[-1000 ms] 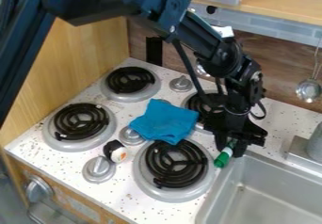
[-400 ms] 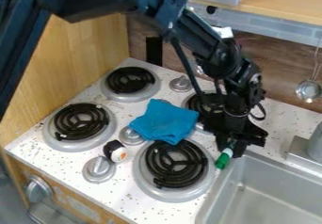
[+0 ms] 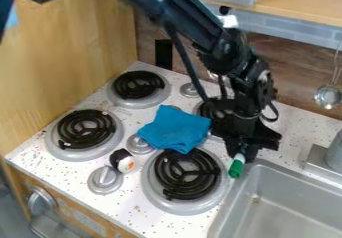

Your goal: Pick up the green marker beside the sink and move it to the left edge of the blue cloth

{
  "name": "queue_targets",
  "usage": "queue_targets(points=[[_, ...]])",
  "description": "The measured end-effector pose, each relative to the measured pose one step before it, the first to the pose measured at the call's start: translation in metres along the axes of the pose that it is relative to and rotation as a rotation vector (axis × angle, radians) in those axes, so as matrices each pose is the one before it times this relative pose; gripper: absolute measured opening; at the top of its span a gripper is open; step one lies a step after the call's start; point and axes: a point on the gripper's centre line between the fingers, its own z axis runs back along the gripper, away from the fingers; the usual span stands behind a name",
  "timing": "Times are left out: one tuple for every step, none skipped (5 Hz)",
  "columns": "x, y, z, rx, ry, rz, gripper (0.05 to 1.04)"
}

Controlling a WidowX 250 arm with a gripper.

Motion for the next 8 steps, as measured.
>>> queue_targets(points=[[0.00187, 0.00686, 0.00763, -0.0120, -0.0149, 0.0269, 0.362], [0.00547, 0.01860, 0.00708, 0.0085, -0.0113, 0.0585, 0.362], [0.00403, 0.01345, 0.00396, 0.0063, 0.0111, 0.0326, 0.362], [0.00109, 0.01862, -0.00043, 0.0186, 0.0325, 0.0294, 0.362], [0.00652, 0.02774, 0.00622, 0.0055, 0.0248, 0.0545, 0.362], [0.00445, 0.02587, 0.00295, 0.0143, 0.0069, 0.0408, 0.362], [-0.00197, 0.01398, -0.00261, 0.0098, 0.0098, 0.0299, 0.362], [0.00885, 0.01702, 0.00788, -0.0053, -0.0287, 0.0430, 0.362]])
